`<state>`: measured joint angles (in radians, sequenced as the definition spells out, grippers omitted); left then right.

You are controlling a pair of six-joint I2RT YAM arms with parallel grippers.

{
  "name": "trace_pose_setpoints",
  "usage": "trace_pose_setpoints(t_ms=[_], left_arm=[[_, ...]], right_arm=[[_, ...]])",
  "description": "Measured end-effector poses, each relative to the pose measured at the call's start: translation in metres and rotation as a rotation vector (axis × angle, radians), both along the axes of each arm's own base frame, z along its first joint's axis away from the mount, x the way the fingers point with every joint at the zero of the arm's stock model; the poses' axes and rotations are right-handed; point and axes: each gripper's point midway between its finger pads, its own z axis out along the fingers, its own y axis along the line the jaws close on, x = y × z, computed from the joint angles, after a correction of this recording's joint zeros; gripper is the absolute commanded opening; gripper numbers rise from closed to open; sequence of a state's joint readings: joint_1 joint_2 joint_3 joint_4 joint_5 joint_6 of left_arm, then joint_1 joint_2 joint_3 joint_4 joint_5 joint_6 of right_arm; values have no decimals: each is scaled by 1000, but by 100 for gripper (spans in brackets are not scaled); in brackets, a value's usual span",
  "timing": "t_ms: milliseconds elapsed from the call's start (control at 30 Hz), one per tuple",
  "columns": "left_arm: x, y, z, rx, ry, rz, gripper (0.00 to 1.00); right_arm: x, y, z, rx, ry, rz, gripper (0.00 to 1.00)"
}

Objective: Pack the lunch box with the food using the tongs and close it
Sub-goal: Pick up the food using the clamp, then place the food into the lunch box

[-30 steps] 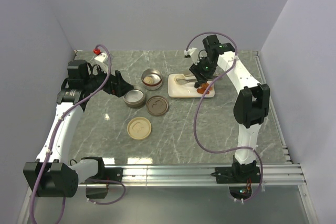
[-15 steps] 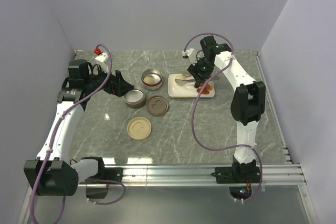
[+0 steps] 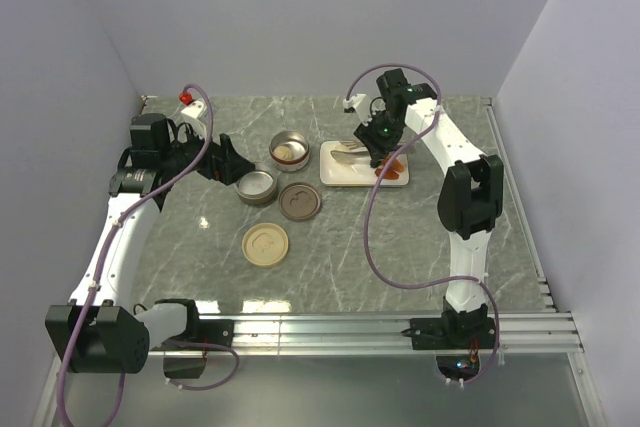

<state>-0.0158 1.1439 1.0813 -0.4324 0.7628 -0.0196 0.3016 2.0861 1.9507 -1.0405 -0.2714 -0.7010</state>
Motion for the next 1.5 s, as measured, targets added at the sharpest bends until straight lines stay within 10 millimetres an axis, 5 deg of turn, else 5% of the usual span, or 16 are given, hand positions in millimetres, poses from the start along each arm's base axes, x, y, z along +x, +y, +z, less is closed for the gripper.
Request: trace_pose_setpoints(t_ms=[933, 1200, 1500], left_arm=[[0, 0, 0, 0, -1, 0, 99], [0, 0, 0, -2, 0, 1, 99], [1, 0, 2, -2, -3, 2, 100]], right_arm=[[-5, -1, 1, -4, 23, -12, 46], [1, 40, 48, 134, -34, -47, 45], [-9, 99, 72, 215, -57, -48, 45]])
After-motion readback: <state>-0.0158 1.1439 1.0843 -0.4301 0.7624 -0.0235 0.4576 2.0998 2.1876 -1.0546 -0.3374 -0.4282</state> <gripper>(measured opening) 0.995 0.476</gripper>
